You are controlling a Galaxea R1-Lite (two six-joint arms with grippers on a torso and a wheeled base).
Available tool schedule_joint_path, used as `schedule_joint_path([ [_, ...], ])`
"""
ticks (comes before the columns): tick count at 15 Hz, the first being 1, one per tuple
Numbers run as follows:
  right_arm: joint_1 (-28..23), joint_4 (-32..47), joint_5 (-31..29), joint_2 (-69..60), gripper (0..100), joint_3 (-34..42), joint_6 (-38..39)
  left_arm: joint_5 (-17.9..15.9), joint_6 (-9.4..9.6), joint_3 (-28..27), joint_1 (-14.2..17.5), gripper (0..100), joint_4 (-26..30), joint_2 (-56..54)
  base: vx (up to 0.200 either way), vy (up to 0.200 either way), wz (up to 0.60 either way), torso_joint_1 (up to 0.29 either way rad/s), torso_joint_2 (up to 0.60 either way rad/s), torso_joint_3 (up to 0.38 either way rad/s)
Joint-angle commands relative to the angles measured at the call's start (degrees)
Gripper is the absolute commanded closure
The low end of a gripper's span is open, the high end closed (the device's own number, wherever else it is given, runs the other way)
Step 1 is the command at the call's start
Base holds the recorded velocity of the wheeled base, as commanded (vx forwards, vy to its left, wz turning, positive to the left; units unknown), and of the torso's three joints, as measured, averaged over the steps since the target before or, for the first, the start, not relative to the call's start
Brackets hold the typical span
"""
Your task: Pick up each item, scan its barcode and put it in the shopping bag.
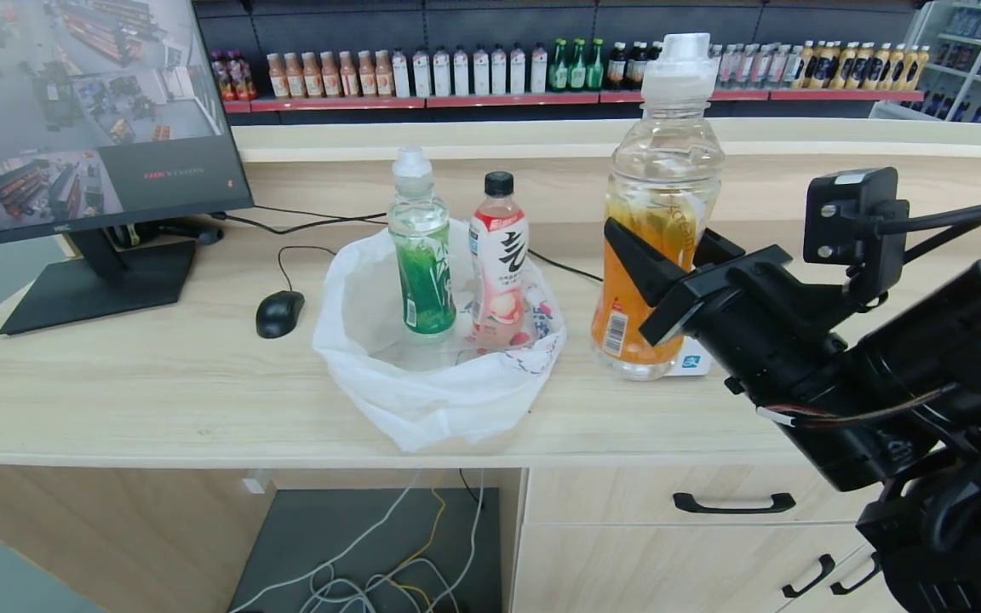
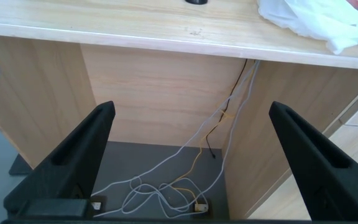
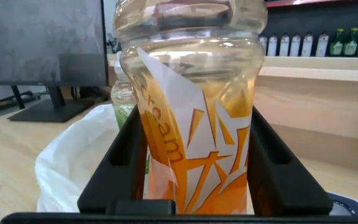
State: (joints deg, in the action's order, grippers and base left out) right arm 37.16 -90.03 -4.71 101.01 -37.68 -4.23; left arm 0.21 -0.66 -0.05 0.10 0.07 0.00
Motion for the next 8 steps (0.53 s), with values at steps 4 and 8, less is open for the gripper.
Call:
schedule_joint_path([
  [4,0.02,0.03,-0.04,-0.73,100,1.12,0.01,0.06,-0.13,-0.04,-0.01,0,0.01,0.00,0.000,0.200,0.00,0.005,0.00,0.004],
  [8,-0.07,0.03,-0.04,-0.90,100,1.21,0.01,0.06,0.04,-0.04,-0.01,0,0.01,0.00,0.000,0.100,0.00,-0.001,0.00,0.000],
])
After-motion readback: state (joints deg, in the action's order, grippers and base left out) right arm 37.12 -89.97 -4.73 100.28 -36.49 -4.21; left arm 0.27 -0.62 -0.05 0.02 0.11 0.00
